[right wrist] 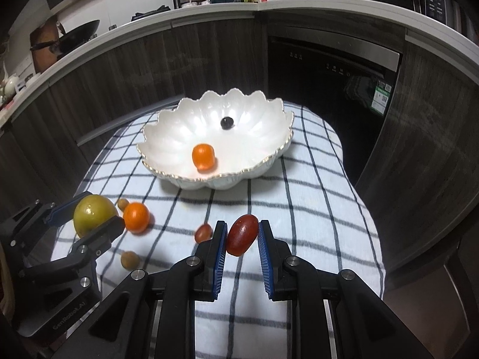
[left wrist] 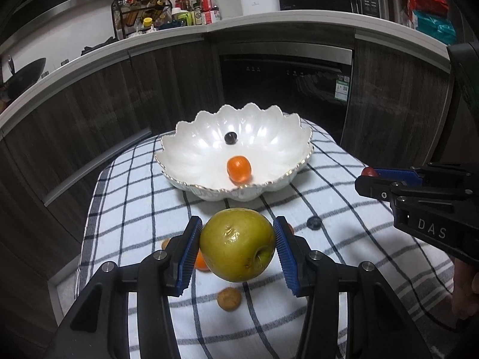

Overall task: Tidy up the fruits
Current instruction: 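Carry the pear and grape over the white bowl with both tools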

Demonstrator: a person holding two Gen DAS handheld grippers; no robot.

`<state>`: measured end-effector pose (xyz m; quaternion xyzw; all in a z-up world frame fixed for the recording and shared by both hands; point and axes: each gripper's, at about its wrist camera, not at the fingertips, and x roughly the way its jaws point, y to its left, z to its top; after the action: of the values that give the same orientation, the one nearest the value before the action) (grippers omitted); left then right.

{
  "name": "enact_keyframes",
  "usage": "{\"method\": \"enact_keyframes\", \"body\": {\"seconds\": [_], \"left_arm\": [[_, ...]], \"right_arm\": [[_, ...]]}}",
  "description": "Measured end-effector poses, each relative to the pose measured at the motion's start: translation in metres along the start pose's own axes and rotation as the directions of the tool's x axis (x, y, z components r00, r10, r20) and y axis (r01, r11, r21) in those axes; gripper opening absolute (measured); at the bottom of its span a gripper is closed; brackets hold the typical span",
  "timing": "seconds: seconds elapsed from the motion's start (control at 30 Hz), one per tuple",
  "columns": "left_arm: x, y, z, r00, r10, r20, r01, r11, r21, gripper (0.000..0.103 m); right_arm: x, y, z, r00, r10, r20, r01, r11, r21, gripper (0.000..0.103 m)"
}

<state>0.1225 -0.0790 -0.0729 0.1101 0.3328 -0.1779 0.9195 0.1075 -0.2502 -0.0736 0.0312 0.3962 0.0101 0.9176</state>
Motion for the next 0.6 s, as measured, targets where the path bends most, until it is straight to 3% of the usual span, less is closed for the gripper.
{"method": "enact_keyframes", "body": {"seconds": [0.6], "left_arm": [[0.01,0.02,0.057,0.999,-0.006,0.04,0.007,1.0,-0.028,0.048]], "right_arm": [[0.001,-0.002,0.049,0.999,-0.01,0.051,0.009,1.0,0.005,0.023]]}}
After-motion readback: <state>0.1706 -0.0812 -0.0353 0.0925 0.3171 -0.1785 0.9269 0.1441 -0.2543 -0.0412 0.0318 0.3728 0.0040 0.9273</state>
